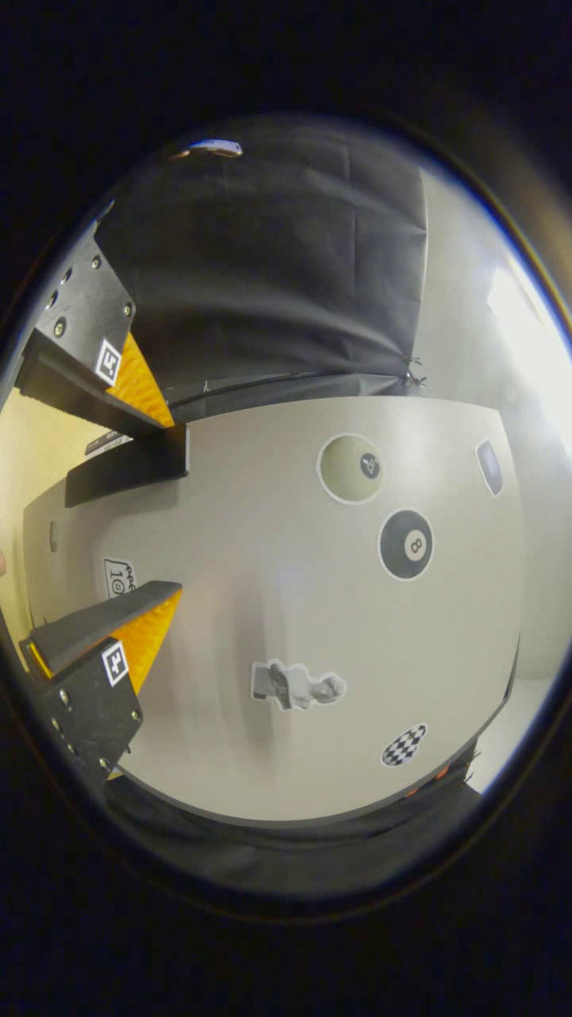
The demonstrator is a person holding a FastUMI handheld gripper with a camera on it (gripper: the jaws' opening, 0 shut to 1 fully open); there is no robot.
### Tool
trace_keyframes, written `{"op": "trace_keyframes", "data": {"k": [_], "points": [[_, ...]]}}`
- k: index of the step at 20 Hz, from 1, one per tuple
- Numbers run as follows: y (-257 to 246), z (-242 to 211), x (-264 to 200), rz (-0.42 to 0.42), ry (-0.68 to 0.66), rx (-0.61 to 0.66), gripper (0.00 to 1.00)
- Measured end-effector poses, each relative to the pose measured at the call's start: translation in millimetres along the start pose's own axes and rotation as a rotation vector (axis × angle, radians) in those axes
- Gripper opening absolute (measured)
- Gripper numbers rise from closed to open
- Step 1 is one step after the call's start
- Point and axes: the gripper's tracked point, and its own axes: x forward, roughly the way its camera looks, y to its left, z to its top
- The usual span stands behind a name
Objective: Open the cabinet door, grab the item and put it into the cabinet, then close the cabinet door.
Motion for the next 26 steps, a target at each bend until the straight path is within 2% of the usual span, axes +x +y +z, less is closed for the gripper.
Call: {"op": "trace_keyframes", "data": {"k": [14,19,21,23,24,26], "points": [[3,0,7,0.027,-0.001,0.064,1.00],[-6,4,5,0.030,-0.006,0.102,0.97],[-24,13,-1,0.005,-0.035,0.106,0.98],[-76,18,-1,-0.159,-0.049,0.071,1.00],[-82,18,-7,-0.151,-0.040,0.099,0.96],[-101,22,-10,-0.190,-0.050,0.115,0.86]]}}
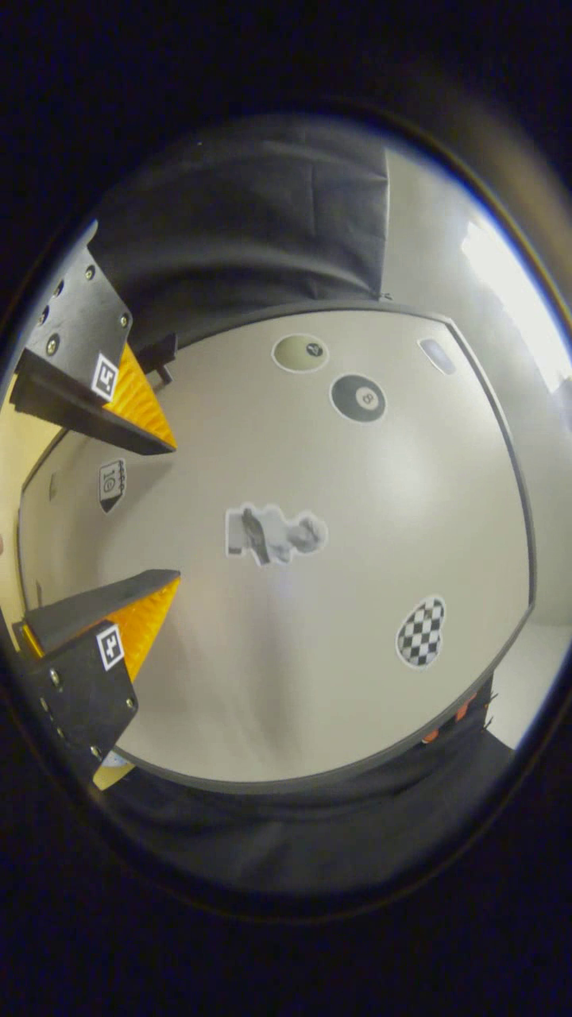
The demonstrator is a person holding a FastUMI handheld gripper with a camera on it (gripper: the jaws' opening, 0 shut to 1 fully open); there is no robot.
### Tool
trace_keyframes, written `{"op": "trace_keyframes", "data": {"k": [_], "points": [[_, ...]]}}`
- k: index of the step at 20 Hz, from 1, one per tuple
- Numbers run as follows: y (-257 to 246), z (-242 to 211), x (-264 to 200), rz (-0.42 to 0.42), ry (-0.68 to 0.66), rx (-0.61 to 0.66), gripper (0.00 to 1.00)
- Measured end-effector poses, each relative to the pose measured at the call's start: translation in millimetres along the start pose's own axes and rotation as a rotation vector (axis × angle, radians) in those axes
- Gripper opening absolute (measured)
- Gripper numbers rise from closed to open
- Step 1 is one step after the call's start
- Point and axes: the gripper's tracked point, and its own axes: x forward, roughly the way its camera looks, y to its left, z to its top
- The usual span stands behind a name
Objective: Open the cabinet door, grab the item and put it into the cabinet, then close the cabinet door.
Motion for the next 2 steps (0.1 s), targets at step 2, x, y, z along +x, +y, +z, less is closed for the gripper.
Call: {"op": "trace_keyframes", "data": {"k": [2], "points": [[-31,10,-5,-0.066,-0.024,-0.033,0.89]]}}
